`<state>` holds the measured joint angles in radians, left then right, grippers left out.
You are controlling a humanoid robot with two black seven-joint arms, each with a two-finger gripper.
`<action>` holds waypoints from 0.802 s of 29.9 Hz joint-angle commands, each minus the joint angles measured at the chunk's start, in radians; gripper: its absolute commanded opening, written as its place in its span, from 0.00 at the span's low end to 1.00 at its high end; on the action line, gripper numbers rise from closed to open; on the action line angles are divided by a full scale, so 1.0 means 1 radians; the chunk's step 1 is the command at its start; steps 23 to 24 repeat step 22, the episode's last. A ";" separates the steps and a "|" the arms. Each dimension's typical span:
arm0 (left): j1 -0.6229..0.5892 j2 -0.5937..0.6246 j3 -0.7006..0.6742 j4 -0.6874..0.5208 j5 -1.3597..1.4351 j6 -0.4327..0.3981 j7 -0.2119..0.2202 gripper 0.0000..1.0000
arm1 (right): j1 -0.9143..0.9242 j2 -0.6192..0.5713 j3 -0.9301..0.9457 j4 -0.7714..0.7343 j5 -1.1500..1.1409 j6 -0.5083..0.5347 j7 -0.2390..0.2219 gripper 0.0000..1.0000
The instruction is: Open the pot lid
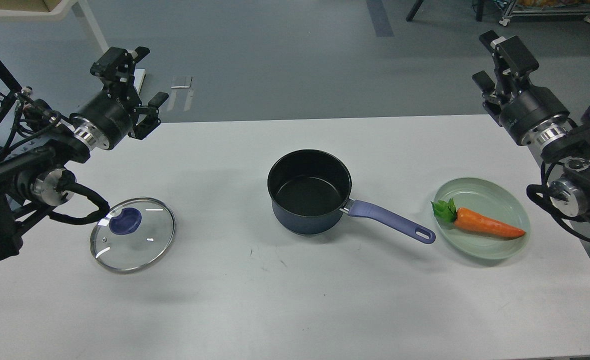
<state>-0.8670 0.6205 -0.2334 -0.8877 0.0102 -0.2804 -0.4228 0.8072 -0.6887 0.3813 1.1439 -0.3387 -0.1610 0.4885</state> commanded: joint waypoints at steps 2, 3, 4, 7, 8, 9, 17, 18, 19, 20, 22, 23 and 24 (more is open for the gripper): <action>0.057 -0.036 -0.066 0.026 -0.026 -0.063 0.021 0.99 | -0.083 0.066 0.103 -0.003 0.133 0.041 0.000 1.00; 0.071 -0.042 -0.079 0.026 -0.027 -0.071 0.024 0.99 | -0.111 0.083 0.134 -0.009 0.139 0.069 0.000 1.00; 0.083 -0.048 -0.089 0.027 -0.027 -0.081 0.029 0.99 | -0.137 0.095 0.161 -0.022 0.139 0.107 0.000 1.00; 0.103 -0.061 -0.101 0.030 -0.027 -0.112 0.033 0.99 | -0.190 0.106 0.211 -0.062 0.139 0.233 0.000 1.00; 0.114 -0.062 -0.101 0.030 -0.027 -0.124 0.033 0.99 | -0.204 0.106 0.217 -0.075 0.139 0.266 0.000 1.00; 0.121 -0.064 -0.101 0.032 -0.027 -0.134 0.033 0.99 | -0.213 0.106 0.218 -0.084 0.139 0.291 0.000 1.00; 0.134 -0.097 -0.116 0.067 -0.027 -0.152 0.033 0.99 | -0.263 0.090 0.231 -0.084 0.139 0.330 0.000 1.00; 0.134 -0.097 -0.116 0.067 -0.027 -0.151 0.033 1.00 | -0.263 0.090 0.232 -0.084 0.139 0.331 0.000 1.00; 0.134 -0.097 -0.116 0.067 -0.027 -0.149 0.033 1.00 | -0.264 0.090 0.232 -0.084 0.139 0.330 0.000 1.00; 0.134 -0.097 -0.116 0.067 -0.027 -0.148 0.033 1.00 | -0.264 0.090 0.232 -0.084 0.139 0.330 0.000 1.00; 0.134 -0.091 -0.118 0.069 -0.027 -0.144 0.032 1.00 | -0.264 0.090 0.231 -0.082 0.139 0.330 0.000 1.00; 0.134 -0.091 -0.118 0.069 -0.027 -0.144 0.032 1.00 | -0.264 0.090 0.231 -0.082 0.139 0.330 0.000 1.00; 0.134 -0.091 -0.118 0.069 -0.027 -0.144 0.032 1.00 | -0.264 0.090 0.231 -0.082 0.139 0.330 0.000 1.00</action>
